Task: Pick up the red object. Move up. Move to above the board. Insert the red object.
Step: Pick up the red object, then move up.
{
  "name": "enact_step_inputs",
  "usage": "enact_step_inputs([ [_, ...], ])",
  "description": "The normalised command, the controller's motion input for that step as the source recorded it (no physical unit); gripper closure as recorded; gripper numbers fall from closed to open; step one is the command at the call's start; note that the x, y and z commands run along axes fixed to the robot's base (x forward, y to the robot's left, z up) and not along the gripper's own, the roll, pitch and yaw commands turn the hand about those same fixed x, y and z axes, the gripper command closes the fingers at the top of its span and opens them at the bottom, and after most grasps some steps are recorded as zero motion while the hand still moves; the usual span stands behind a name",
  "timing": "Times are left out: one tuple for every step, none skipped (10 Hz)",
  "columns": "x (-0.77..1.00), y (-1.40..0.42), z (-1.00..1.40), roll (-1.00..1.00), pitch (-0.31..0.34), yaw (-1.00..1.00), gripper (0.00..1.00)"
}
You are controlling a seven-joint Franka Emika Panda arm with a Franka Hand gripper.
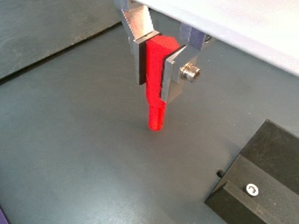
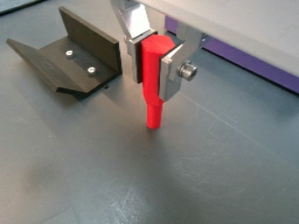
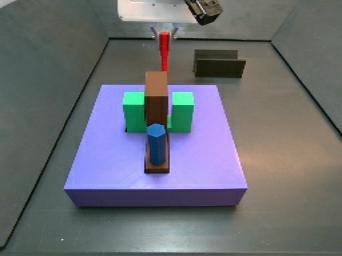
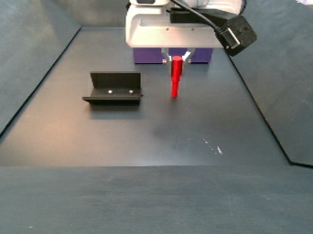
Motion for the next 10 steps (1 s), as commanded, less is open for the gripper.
enact_step_inputs([
  [0.00, 0.00, 0.00, 0.00, 0.000, 0.00, 1.00],
  [0.00, 0.00, 0.00, 0.00, 0.000, 0.00, 1.00],
  [0.00, 0.00, 0.00, 0.00, 0.000, 0.00, 1.00],
  [0.00, 0.00, 0.00, 0.00, 0.000, 0.00, 1.00],
  [0.00, 0.00, 0.00, 0.00, 0.000, 0.00, 1.00],
  [0.00, 0.00, 0.00, 0.00, 0.000, 0.00, 1.00],
  [0.00, 0.00, 0.00, 0.00, 0.000, 0.00, 1.00],
  [0.00, 0.00, 0.83, 0.00, 0.000, 0.00, 1.00],
  [-0.03, 0.07, 0.74, 0.00, 0.040, 0.05, 1.00],
  [-0.03, 0.04, 0.46, 0.02, 0.041, 0.04, 1.00],
])
